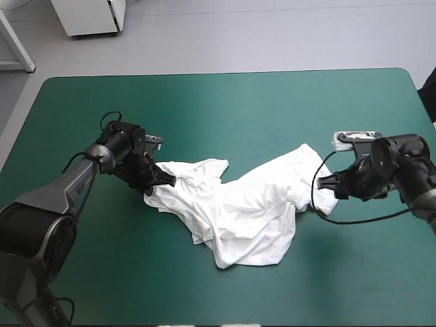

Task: Fold the cloth

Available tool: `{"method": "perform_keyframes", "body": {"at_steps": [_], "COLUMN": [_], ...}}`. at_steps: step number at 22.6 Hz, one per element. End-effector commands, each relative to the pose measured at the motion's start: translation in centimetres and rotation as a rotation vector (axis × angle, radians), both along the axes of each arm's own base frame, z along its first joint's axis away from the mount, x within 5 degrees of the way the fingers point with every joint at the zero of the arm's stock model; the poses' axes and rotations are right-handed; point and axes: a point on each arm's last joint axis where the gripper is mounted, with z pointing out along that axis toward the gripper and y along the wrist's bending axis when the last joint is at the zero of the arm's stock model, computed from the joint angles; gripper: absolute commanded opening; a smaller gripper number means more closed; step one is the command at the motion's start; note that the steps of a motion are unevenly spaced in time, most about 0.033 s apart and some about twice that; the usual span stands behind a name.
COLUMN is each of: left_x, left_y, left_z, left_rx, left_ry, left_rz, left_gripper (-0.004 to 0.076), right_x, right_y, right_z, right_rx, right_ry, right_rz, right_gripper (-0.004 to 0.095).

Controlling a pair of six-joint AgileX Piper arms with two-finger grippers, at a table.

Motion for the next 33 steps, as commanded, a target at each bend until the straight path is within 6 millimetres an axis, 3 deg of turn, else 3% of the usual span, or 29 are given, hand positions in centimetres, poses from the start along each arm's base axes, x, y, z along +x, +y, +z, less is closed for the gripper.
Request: {"method": "perform_keyframes", "body": {"at_steps": [1, 6, 11, 15, 19, 22, 24, 29, 33], "left_x": [0.7, 0.7, 0.7, 0.7, 0.7, 0.7, 0.7, 0.5, 0.5], "left_y": [-0.1, -0.1, 0.0, 0.0, -0.1, -0.1, -0.1, 0.0, 0.1], "left_z": [0.8, 0.8, 0.8, 0.8, 0.8, 0.8, 0.8, 1.7, 6.6], "left_rx": [-0.019, -0.02, -0.018, -0.018, -0.02, -0.026, -0.026, -0.031, -0.037], "left_ry": [-0.09, -0.092, -0.095, -0.095, -0.094, -0.092, -0.092, -0.109, -0.218], "left_rz": [0.008, 0.008, 0.004, 0.004, 0.005, 0.008, 0.008, 0.008, -0.025], "left_gripper": [-0.0022, -0.0022, -0.0022, -0.0022, -0.0022, -0.0022, -0.0022, -0.0022, -0.0022], "right_x": [2.7, 6.5, 8.8, 9.5, 9.9, 9.6, 9.5, 9.0, 7.8], "right_y": [-0.1, -1.5, -1.5, -1.5, -1.4, -1.2, -1.0, -1.0, -1.1], "right_z": [0.7, -2.8, -6.6, -8.3, -9.5, -9.7, -9.7, -9.2, -4.3], "right_rx": [0.0, 0.015, 0.042, 0.041, 0.045, 0.058, 0.062, 0.06, 0.063], "right_ry": [-0.068, -0.038, 0.029, 0.065, 0.105, 0.137, 0.156, 0.173, 0.027], "right_rz": [0.012, -0.028, -0.051, -0.054, -0.057, -0.049, -0.025, -0.02, -0.007], "right_gripper": [0.0531, 0.0531, 0.0531, 0.0491, 0.0366, 0.0168, -0.0016, -0.0017, -0.0017]}}
